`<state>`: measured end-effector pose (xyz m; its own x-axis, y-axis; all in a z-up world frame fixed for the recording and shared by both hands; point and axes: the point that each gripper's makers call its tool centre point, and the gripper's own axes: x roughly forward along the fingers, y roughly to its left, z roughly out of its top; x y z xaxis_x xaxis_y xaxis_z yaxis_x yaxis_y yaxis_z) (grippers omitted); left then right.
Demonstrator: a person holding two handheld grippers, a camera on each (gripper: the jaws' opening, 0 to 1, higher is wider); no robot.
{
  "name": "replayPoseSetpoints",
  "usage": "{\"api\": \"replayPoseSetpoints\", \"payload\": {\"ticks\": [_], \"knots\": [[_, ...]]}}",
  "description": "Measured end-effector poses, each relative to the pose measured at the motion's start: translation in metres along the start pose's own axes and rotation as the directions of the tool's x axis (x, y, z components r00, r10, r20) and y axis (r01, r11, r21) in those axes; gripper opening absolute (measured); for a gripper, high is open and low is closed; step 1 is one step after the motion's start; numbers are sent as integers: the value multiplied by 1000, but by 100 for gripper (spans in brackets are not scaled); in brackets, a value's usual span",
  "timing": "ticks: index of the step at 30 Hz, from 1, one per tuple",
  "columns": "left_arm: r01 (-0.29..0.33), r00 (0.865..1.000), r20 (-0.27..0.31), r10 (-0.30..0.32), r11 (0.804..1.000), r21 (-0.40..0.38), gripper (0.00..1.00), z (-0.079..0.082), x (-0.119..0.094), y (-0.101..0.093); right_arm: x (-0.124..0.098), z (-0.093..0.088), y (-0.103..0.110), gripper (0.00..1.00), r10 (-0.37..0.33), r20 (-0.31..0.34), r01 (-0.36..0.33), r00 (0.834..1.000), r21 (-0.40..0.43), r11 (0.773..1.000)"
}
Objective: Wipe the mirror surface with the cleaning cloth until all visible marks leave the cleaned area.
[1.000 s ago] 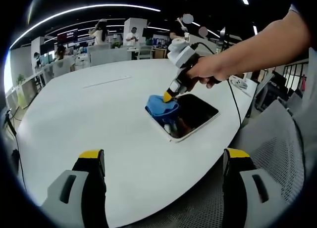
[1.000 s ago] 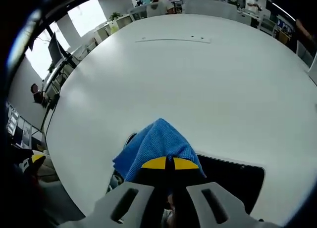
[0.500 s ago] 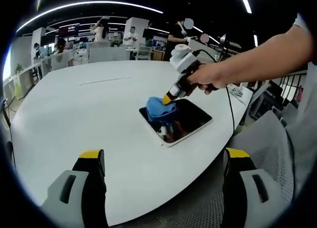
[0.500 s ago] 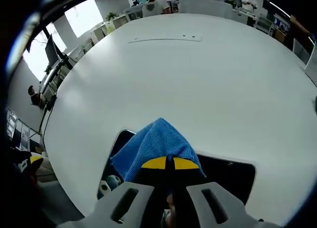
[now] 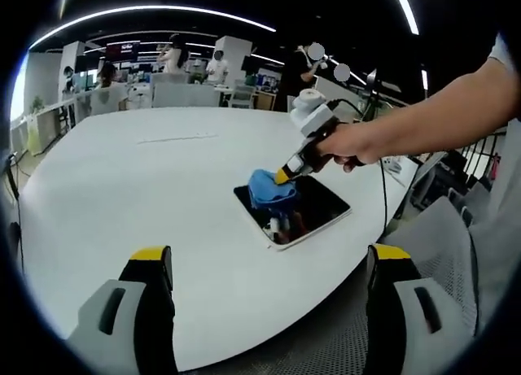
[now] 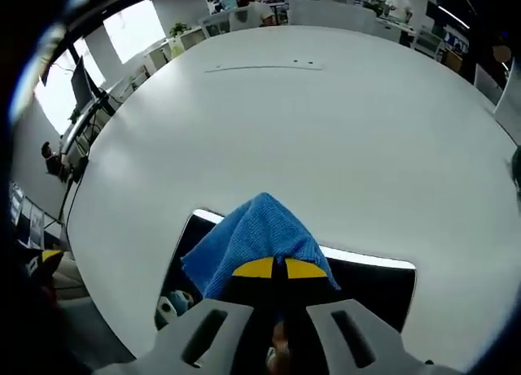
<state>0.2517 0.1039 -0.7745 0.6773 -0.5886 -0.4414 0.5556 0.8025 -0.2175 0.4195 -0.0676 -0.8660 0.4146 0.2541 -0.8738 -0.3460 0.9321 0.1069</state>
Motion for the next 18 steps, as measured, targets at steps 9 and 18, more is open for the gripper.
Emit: {"api": "replayPoseSetpoints", "payload": {"ticks": [9, 18], "knots": [[32, 999, -24, -33, 999, -10, 99, -3, 1, -6, -9, -18, 6, 0, 12, -9, -12, 1000, 31, 999], [39, 999, -12, -39, 999, 3, 99, -5, -4, -9, -15, -33, 15, 0, 7, -13, -7, 1000, 7, 1000]]}}
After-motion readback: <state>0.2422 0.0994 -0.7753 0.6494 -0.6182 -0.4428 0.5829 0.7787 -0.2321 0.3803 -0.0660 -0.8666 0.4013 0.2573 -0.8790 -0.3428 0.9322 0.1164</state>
